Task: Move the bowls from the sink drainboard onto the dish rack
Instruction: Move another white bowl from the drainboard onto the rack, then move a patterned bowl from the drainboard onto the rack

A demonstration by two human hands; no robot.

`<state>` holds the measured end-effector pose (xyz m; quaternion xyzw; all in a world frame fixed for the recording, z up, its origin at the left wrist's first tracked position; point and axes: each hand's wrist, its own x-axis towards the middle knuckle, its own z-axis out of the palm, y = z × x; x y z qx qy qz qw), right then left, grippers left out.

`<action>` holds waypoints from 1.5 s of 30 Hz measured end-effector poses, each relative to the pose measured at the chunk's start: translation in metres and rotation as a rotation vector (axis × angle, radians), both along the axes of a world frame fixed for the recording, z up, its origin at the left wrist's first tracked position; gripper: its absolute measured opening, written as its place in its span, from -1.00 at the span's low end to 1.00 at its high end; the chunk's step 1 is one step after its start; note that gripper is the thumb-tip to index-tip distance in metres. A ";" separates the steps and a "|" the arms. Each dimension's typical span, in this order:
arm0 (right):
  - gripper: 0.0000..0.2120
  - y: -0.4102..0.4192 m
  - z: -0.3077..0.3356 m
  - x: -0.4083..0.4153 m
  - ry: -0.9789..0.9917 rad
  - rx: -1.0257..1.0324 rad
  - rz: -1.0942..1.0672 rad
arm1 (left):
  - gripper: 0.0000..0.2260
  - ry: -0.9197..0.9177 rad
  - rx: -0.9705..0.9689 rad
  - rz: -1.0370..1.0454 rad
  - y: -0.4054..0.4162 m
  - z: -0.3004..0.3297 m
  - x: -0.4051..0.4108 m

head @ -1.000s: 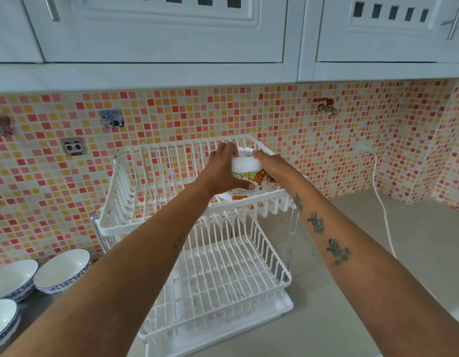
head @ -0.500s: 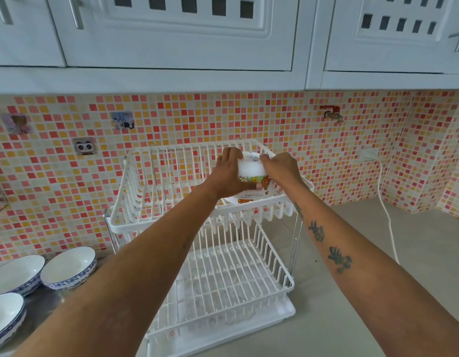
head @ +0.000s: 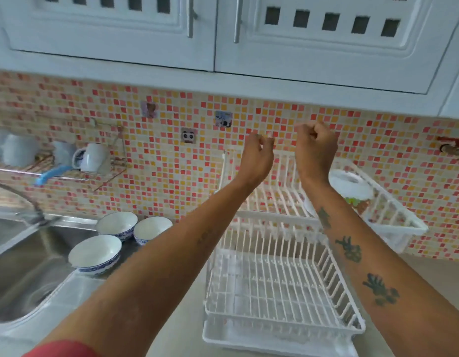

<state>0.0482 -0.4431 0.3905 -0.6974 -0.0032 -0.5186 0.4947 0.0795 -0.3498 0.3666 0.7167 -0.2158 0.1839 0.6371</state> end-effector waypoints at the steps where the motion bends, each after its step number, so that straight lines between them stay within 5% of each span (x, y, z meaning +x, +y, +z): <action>1: -0.78 0.022 0.006 0.003 -0.015 0.011 0.055 | -0.80 -0.015 -0.039 0.042 0.020 0.005 0.001; 8: -0.72 0.178 0.015 0.037 -0.042 0.229 0.533 | -0.78 -0.094 -0.103 0.389 0.176 0.000 0.020; 19: -0.76 0.370 -0.062 0.088 0.408 0.276 0.833 | -0.67 0.264 -0.158 0.749 0.399 -0.088 0.044; 25: -0.82 0.418 -0.127 0.136 0.736 0.333 0.878 | -0.64 0.610 -0.011 0.638 0.458 -0.157 0.045; 29: -0.92 0.424 -0.188 0.181 1.041 0.249 0.791 | -0.51 0.794 -0.112 0.601 0.475 -0.208 0.053; 35: -0.51 0.412 -0.275 0.213 1.478 0.141 0.715 | -0.38 1.134 -0.247 0.413 0.492 -0.273 0.084; 40: -0.48 0.406 -0.324 0.227 1.607 0.120 0.657 | -0.40 1.279 -0.255 0.342 0.494 -0.309 0.112; 45: -0.66 0.406 -0.353 0.243 1.701 0.190 0.691 | -0.44 1.338 -0.270 0.381 0.486 -0.337 0.134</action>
